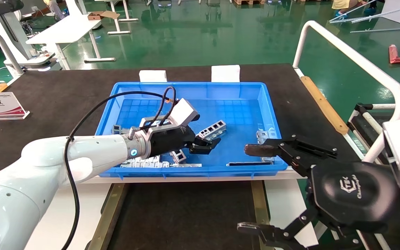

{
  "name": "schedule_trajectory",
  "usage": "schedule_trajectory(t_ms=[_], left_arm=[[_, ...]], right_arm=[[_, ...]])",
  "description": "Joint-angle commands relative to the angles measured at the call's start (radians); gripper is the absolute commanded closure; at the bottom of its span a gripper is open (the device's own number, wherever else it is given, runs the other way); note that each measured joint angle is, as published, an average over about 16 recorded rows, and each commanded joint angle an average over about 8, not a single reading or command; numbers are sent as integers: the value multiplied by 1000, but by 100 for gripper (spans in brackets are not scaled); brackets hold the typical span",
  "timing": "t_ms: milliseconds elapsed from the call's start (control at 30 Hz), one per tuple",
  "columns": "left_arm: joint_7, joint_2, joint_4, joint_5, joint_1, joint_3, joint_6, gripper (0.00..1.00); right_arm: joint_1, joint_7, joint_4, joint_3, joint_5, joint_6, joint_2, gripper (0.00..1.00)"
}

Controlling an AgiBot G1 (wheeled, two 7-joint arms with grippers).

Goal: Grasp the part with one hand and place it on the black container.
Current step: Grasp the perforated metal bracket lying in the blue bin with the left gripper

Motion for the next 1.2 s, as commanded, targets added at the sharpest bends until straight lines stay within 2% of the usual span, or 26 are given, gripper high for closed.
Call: schedule_trajectory(t_ms=[33,133,167,200,233,367,433,500,1200], left_arm=[[-12,0,-9,-8,9,22,-16,0],[-28,0,-17,-22,14,52,-45,1],[-33,-1,-19,-27,16,61,-55,5],[-37,-1,-21,-32,17,71,-65,12],[-42,-1,-23,-37,18,80,-74,20],[-55,-2,-30,-59,23,114,-105,70],[-60,-2,-32,-70,25,129,-118,90],[-63,-3,-33,-82,27,143,-128,100],[-69,-5,-39,-212,55,258,-177,100]], right_arm=[[0,0,0,0,0,0,0,0],[0,0,0,0,0,0,0,0],[0,0,0,0,0,0,0,0],[0,0,0,0,0,0,0,7],[0,0,0,0,0,0,0,15],[0,0,0,0,0,0,0,65],[0,0,0,0,0,0,0,90],[0,0,0,0,0,0,0,100],[0,0,0,-1,0,0,0,100]])
